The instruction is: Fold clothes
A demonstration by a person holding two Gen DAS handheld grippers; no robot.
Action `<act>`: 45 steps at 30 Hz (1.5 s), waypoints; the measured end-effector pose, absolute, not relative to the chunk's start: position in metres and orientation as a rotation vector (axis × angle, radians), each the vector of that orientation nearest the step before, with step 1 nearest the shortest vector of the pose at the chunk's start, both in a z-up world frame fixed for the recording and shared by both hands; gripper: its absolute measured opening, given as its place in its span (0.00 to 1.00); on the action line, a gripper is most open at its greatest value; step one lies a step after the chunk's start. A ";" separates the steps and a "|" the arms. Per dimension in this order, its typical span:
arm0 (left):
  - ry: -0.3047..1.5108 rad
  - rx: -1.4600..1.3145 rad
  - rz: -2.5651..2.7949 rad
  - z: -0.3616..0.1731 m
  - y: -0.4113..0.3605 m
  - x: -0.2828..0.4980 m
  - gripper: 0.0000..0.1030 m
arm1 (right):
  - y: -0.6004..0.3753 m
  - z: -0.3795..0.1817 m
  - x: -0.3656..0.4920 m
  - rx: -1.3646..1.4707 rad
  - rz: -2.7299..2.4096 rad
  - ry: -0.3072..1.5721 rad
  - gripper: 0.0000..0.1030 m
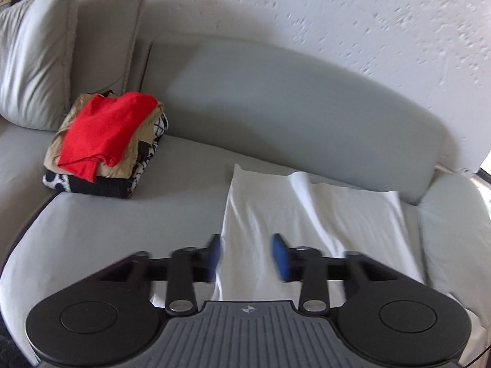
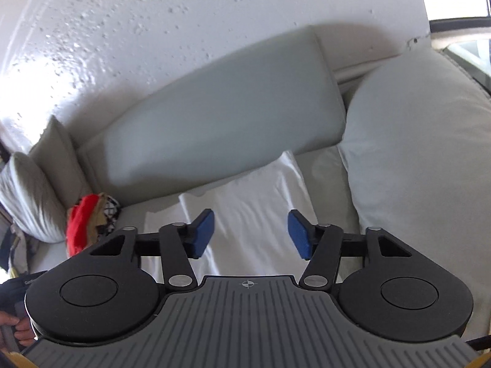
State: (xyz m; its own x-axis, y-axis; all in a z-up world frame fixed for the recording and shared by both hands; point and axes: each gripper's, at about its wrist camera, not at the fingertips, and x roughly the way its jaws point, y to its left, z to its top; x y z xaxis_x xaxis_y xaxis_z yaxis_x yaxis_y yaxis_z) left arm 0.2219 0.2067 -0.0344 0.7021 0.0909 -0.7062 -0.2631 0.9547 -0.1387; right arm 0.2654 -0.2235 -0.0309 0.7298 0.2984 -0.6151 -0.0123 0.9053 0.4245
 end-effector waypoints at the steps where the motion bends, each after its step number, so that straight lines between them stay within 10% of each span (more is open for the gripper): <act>1: 0.768 -0.231 0.211 -0.046 0.211 0.240 0.27 | -0.223 -0.045 0.286 0.415 0.153 0.747 0.44; 13: 0.821 -0.156 0.234 -0.159 0.259 0.413 0.50 | -0.227 -0.169 0.476 0.343 0.093 0.791 0.44; 16: 0.845 -0.131 0.226 -0.176 0.259 0.435 0.45 | -0.224 -0.182 0.500 0.351 0.144 0.800 0.45; 19: 0.828 -0.097 0.217 -0.182 0.253 0.446 0.19 | -0.210 -0.188 0.510 0.249 0.164 0.786 0.42; 20: 0.816 -0.088 0.221 -0.182 0.251 0.448 0.03 | -0.205 -0.188 0.509 0.205 0.150 0.762 0.26; 21: 0.795 -0.076 0.243 -0.180 0.248 0.447 0.04 | -0.203 -0.186 0.505 0.173 0.126 0.723 0.04; 29: 0.748 0.060 0.372 -0.194 0.234 0.445 0.04 | -0.212 -0.201 0.503 0.116 -0.105 0.664 0.03; 32: 0.754 0.177 0.395 -0.198 0.217 0.447 0.06 | -0.212 -0.204 0.504 0.131 -0.105 0.698 0.06; 34: 0.766 0.205 0.399 -0.190 0.211 0.443 0.15 | -0.216 -0.192 0.496 0.189 -0.095 0.699 0.33; 45: 0.678 -0.035 0.275 -0.032 0.193 0.259 0.32 | -0.267 -0.033 0.242 0.357 0.033 0.442 0.44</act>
State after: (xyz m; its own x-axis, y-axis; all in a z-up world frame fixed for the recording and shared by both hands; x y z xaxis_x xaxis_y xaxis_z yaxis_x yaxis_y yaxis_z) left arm 0.2591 0.1933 -0.0325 0.7441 0.2399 -0.6236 -0.2626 0.9632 0.0571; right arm 0.2417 -0.2666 -0.0331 0.9042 0.1078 -0.4132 0.0461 0.9373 0.3454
